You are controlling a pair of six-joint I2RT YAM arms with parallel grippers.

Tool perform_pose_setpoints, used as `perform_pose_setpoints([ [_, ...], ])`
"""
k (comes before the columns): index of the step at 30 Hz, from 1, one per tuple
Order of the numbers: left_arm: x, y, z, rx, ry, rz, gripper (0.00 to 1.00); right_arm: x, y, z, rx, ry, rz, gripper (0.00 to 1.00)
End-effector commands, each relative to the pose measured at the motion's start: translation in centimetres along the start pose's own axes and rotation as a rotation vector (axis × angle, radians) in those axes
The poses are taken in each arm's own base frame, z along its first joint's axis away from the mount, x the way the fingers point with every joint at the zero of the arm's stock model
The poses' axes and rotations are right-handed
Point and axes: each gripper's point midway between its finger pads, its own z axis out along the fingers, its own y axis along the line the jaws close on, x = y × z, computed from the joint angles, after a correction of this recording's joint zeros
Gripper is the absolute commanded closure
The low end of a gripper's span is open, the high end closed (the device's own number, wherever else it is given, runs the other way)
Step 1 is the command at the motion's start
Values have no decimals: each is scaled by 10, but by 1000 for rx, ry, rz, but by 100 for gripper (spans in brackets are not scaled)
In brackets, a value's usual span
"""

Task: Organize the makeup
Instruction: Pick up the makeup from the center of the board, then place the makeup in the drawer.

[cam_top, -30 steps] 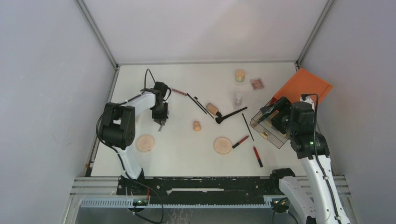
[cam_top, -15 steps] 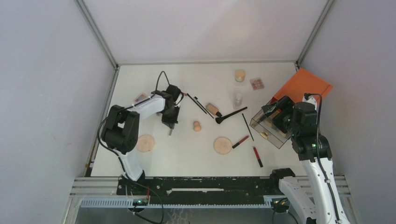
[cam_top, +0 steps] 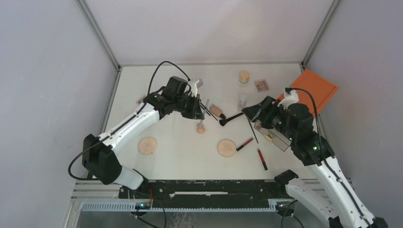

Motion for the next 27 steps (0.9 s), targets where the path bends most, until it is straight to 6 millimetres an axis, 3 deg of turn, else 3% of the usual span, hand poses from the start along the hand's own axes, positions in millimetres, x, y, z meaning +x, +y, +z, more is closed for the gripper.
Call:
perform_pose_setpoints([
  [1,-40,-75,-28,279,-130,42,99,-11,66,10,-224,-34,-81,14],
  [5,-44,-105,-39,379,-142,54,98,-2,82,26,-284,16,-72,13],
  [9,-47,-130,-51,469,-162,65,98,3,83,45,-277,44,-60,13],
  [16,-47,-146,-60,523,-166,85,97,15,87,67,-288,105,-32,18],
  [21,-45,-152,-60,539,-160,96,96,23,87,78,-286,142,-7,42],
  [25,-44,-150,-58,529,-161,104,92,20,88,76,-284,130,8,80],
  [26,-44,-149,-58,522,-163,107,83,16,88,73,-282,113,4,91],
  [27,-44,-147,-57,512,-163,108,68,12,87,69,-274,93,-1,100],
])
